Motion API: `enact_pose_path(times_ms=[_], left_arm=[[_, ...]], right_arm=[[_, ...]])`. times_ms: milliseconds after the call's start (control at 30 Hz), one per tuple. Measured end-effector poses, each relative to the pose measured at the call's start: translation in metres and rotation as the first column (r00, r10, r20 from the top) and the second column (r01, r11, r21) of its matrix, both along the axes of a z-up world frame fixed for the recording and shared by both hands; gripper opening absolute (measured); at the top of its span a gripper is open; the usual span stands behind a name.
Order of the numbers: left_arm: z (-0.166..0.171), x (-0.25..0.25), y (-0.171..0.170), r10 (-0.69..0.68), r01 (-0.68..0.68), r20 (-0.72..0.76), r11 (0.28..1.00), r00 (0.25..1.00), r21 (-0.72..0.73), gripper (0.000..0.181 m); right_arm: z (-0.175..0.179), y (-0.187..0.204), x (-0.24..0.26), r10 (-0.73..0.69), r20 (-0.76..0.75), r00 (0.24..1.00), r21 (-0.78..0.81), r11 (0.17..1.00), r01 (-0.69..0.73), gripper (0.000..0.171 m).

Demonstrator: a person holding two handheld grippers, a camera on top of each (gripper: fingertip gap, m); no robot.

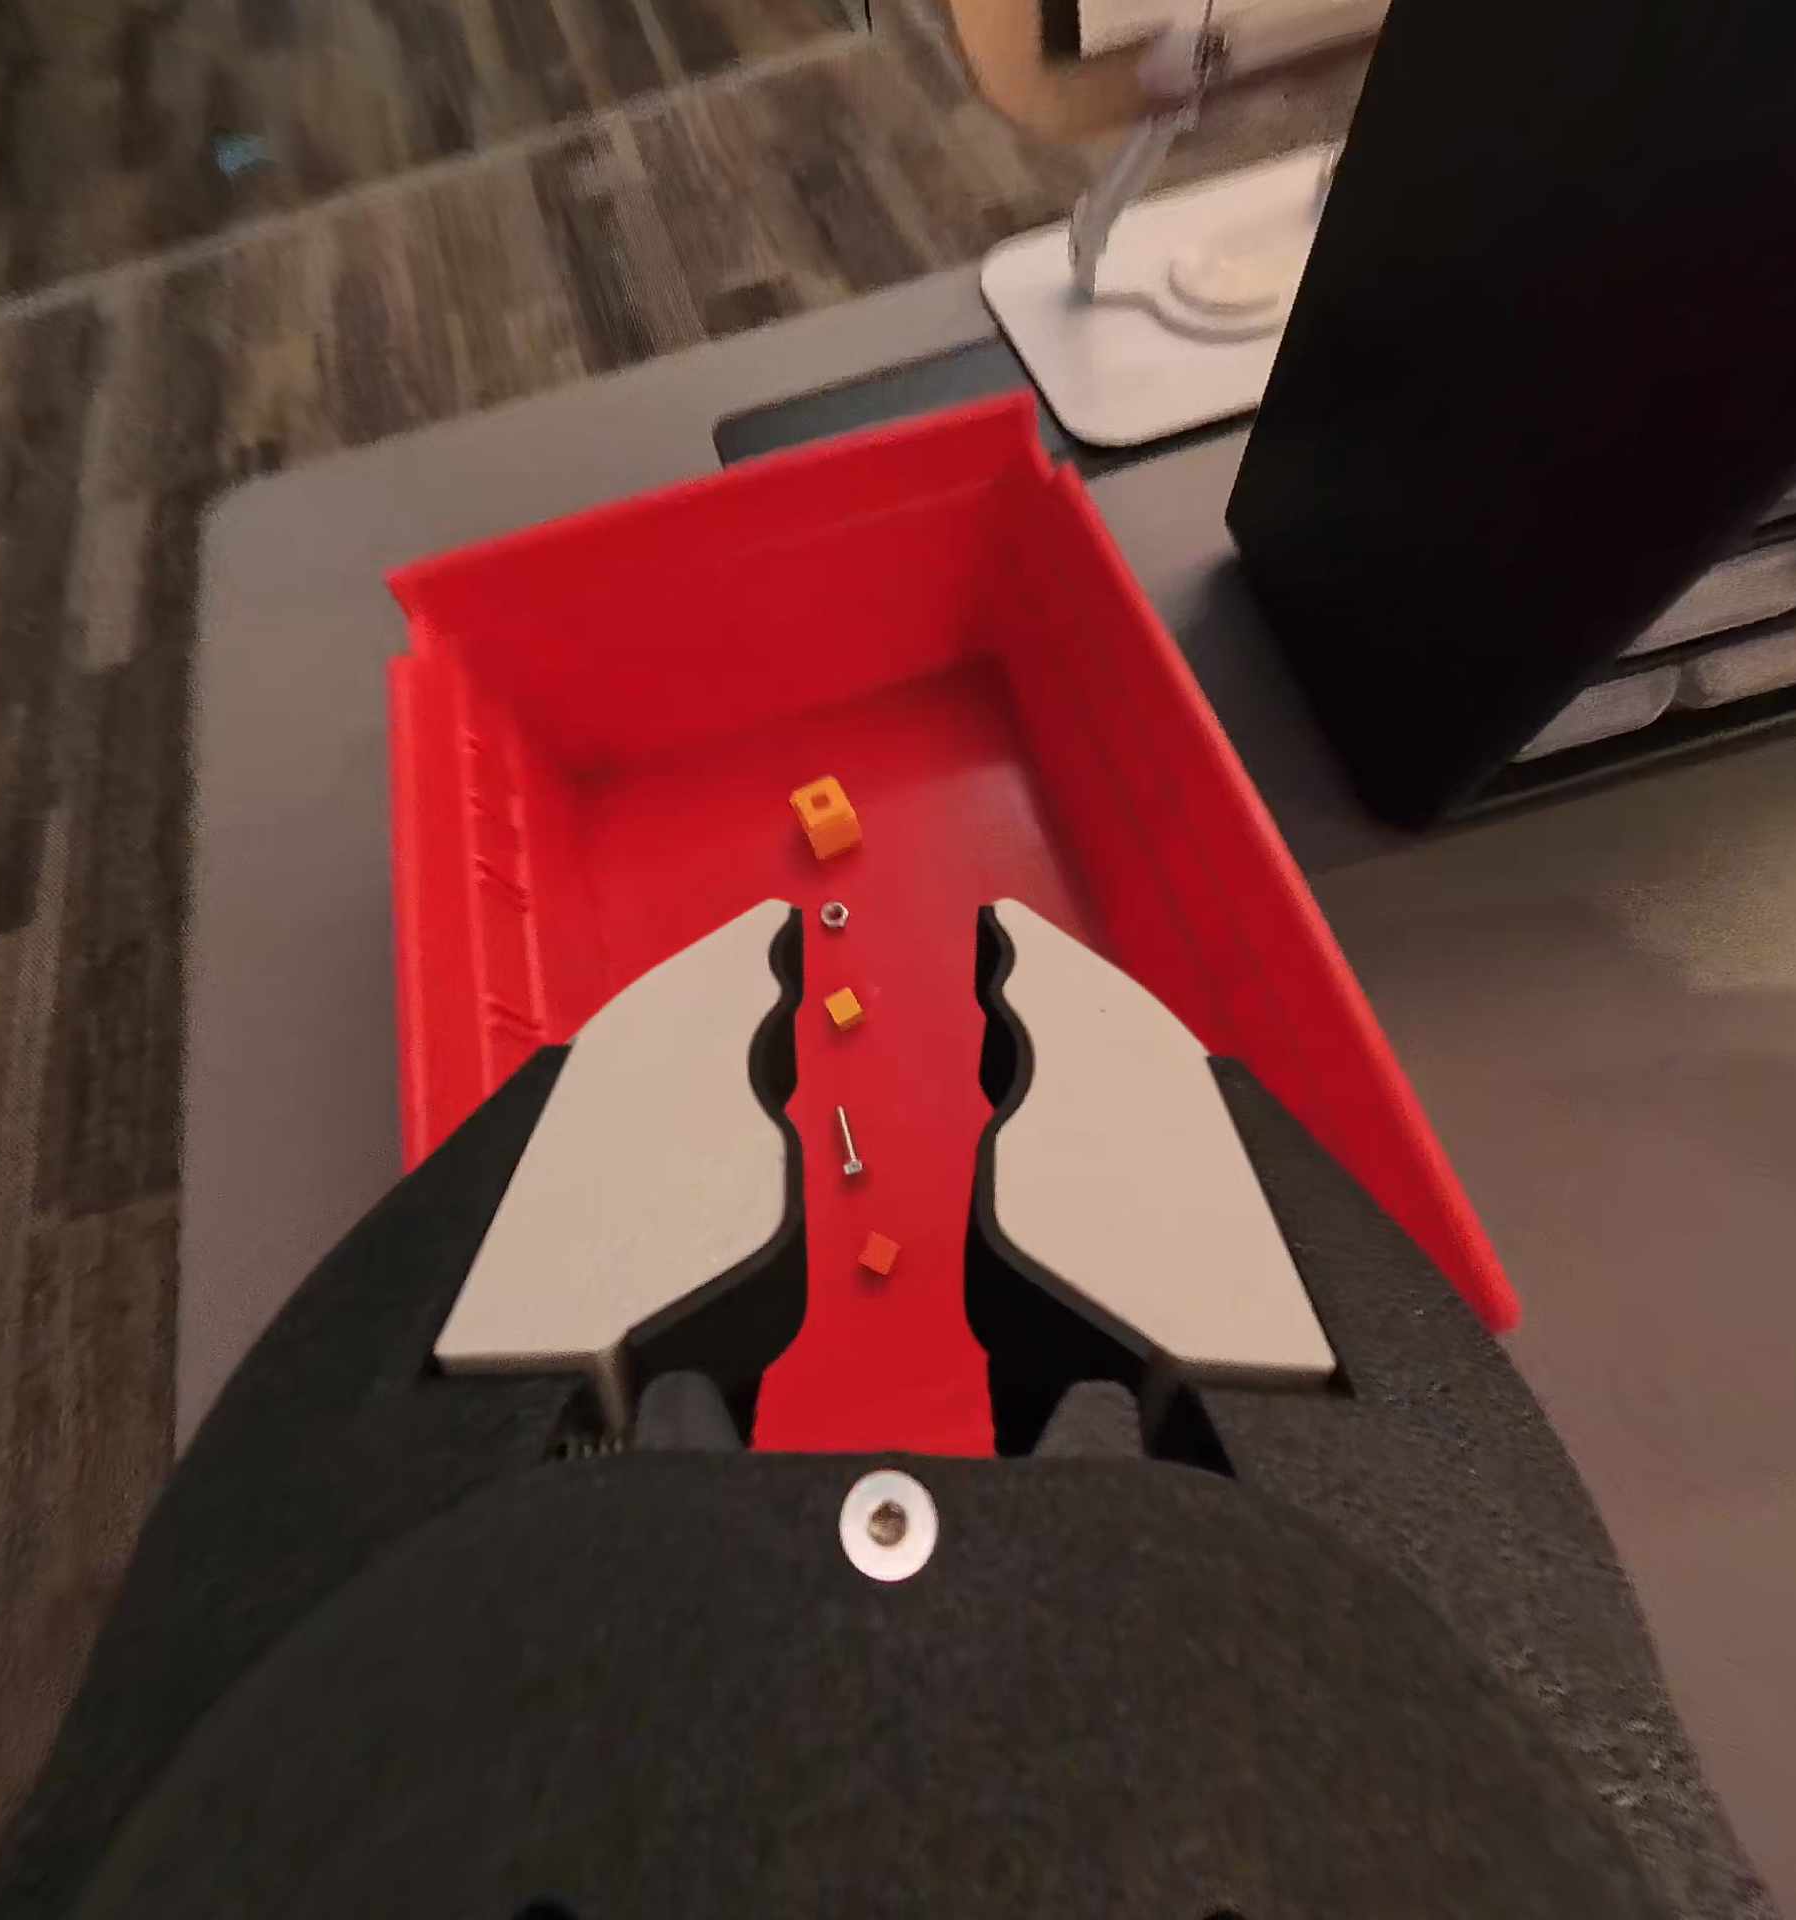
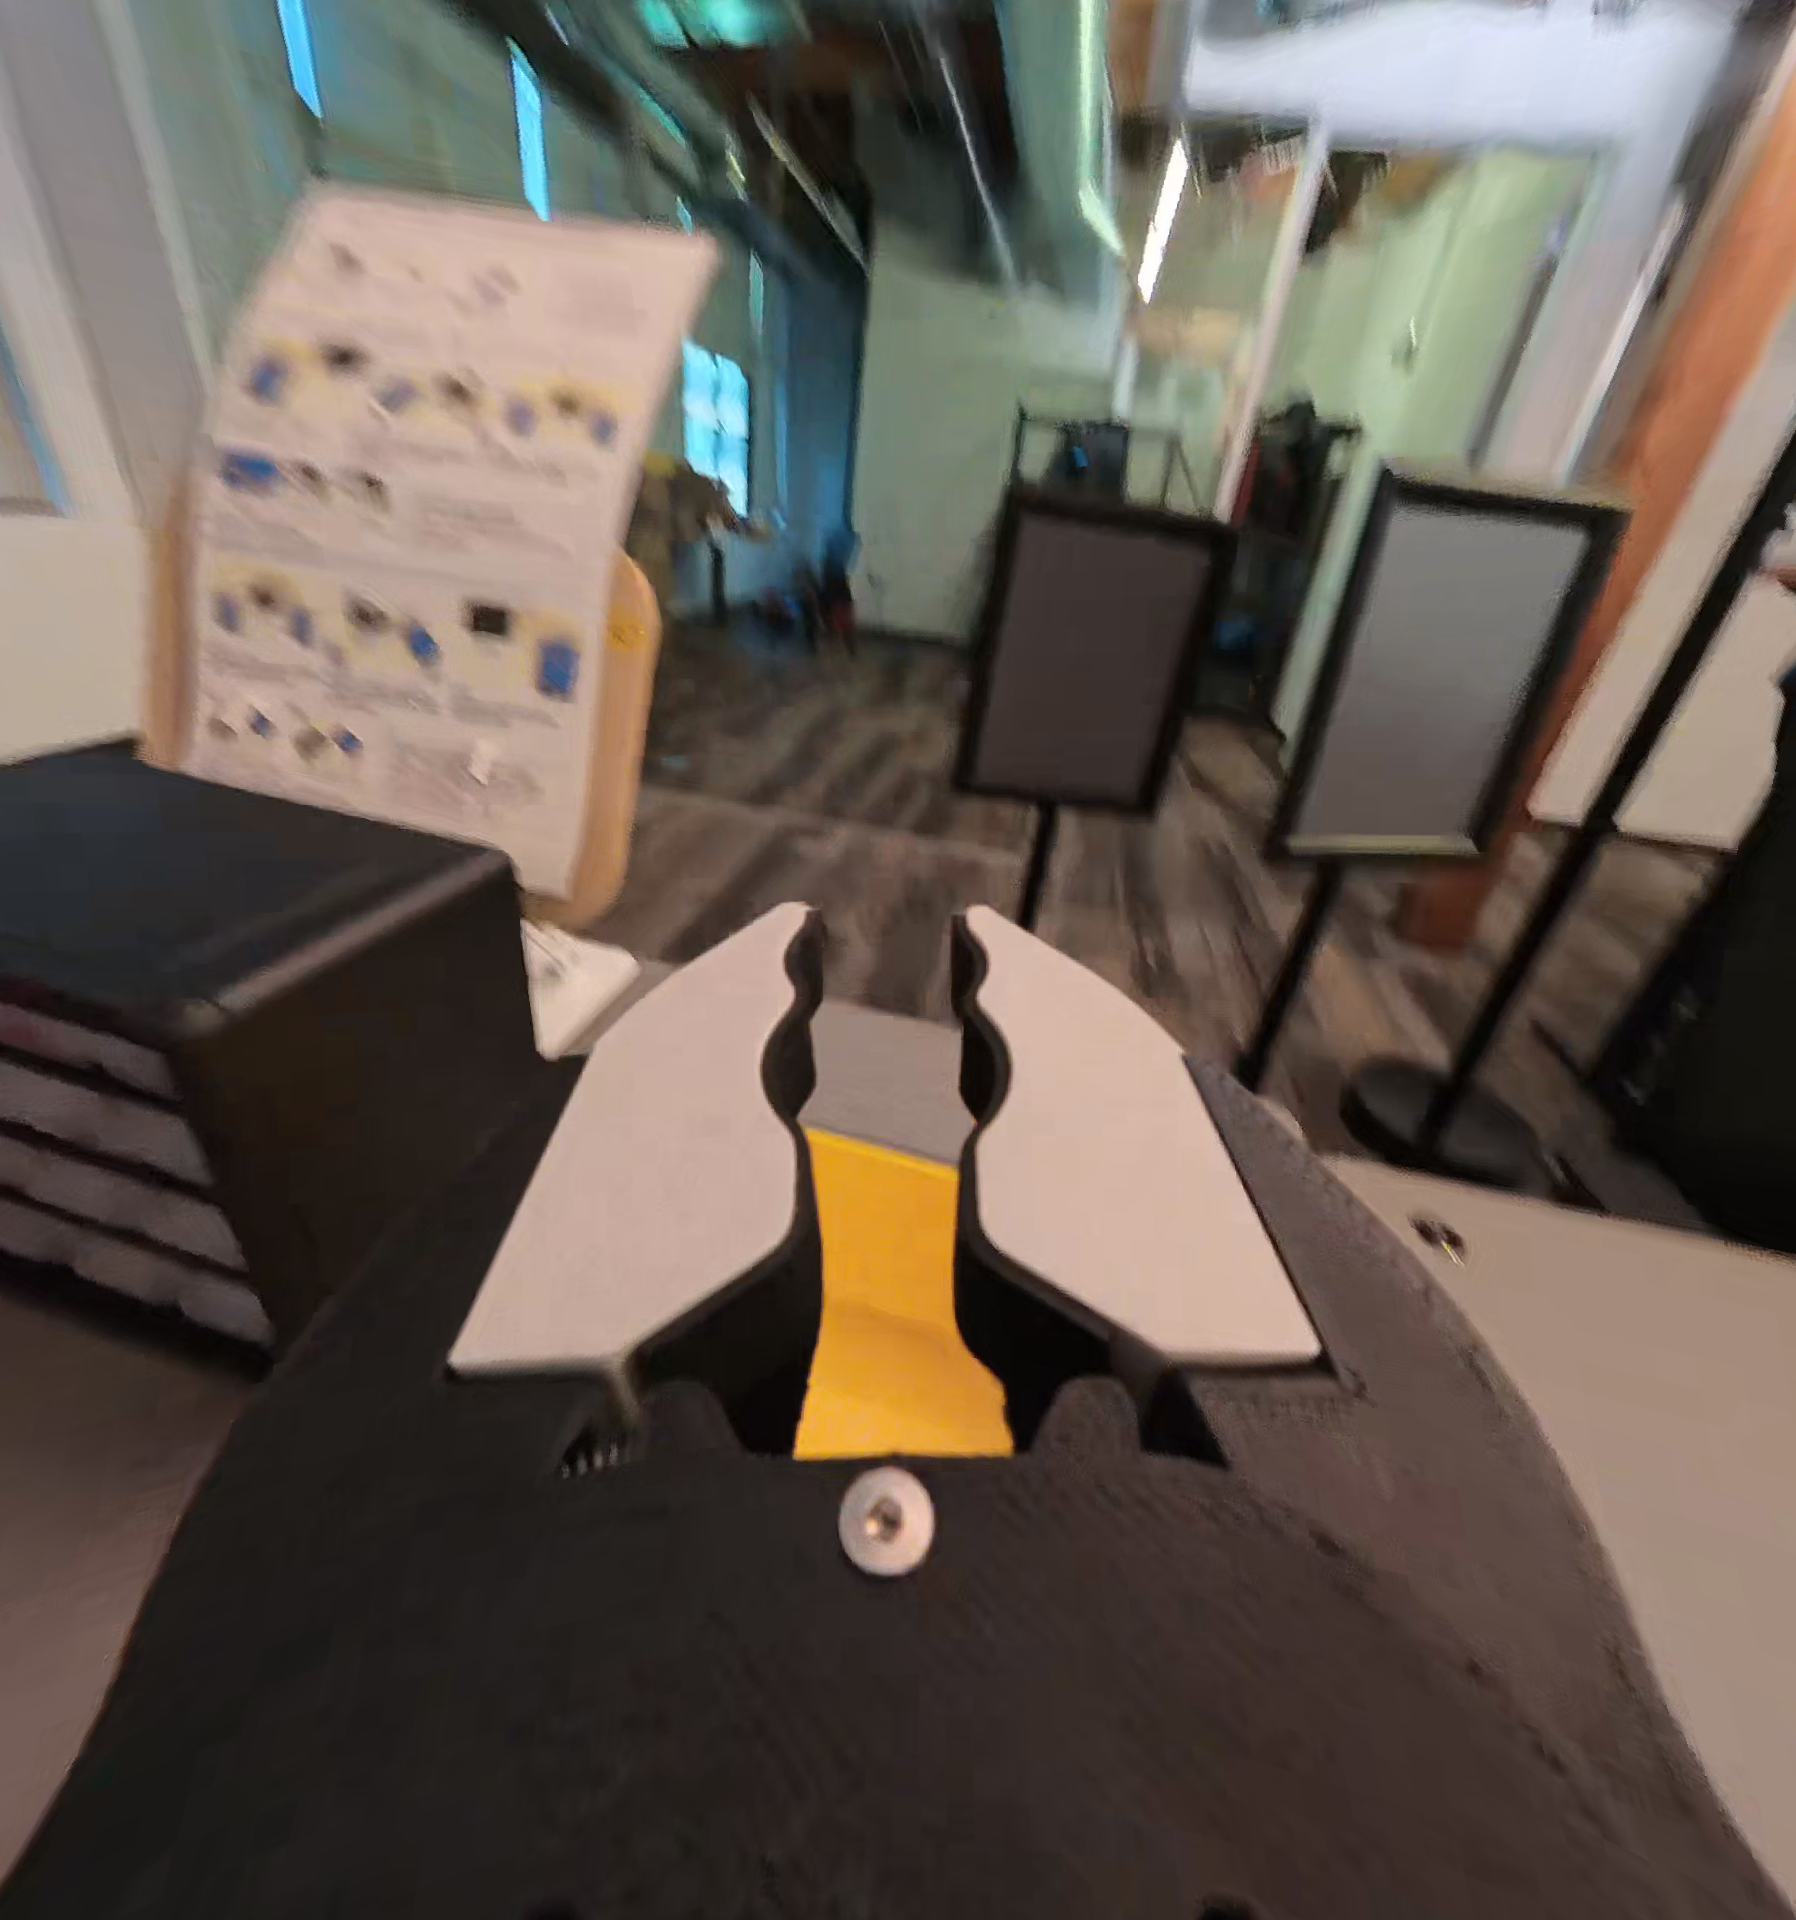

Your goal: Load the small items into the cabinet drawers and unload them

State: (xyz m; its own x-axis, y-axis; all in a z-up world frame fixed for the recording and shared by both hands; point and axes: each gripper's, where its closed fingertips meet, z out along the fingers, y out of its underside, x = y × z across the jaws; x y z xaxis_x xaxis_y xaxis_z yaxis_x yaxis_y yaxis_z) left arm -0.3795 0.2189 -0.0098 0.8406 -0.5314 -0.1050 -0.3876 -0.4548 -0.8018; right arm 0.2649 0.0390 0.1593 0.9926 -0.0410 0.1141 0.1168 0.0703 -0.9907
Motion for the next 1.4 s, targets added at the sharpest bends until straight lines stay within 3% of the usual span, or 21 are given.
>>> enact_pose_path(times_ms=[200,400,500,567,733,933,1400], left_arm=[[-0.067,0.010,0.044,0.029,-0.078,-0.169,0.952,0.985,-0.296,0.033],[-0.083,0.027,0.086,0.104,-0.122,-0.066,0.898,0.992,-0.422,0.035],[-0.097,0.020,0.091,0.134,-0.180,-0.128,0.865,0.983,-0.469,0.034],[-0.104,0.010,0.094,0.149,-0.218,-0.185,0.870,0.971,-0.442,0.033],[-0.105,0.020,0.099,0.149,-0.162,-0.064,0.907,0.987,-0.388,0.025],[-0.108,0.019,0.094,0.141,-0.167,-0.095,0.898,0.985,-0.408,0.042],[-0.112,0.029,0.097,0.142,-0.115,0.022,0.870,0.990,-0.480,0.043]], right_arm=[[0.024,0.025,-0.086,0.142,0.130,0.981,0.107,0.982,-0.157,0.027],[0.017,0.046,-0.133,0.161,0.266,0.950,0.101,0.976,-0.194,0.027],[0.015,0.049,-0.152,0.225,0.254,0.941,0.102,0.961,-0.257,0.027],[0.017,0.049,-0.161,0.243,0.258,0.935,0.120,0.952,-0.281,0.027],[0.015,0.054,-0.174,0.225,0.315,0.922,0.131,0.952,-0.277,0.027],[-0.003,0.068,-0.187,0.245,0.331,0.911,0.067,0.957,-0.282,0.027],[-0.011,0.072,-0.199,0.228,0.403,0.886,0.039,0.963,-0.266,0.027]])
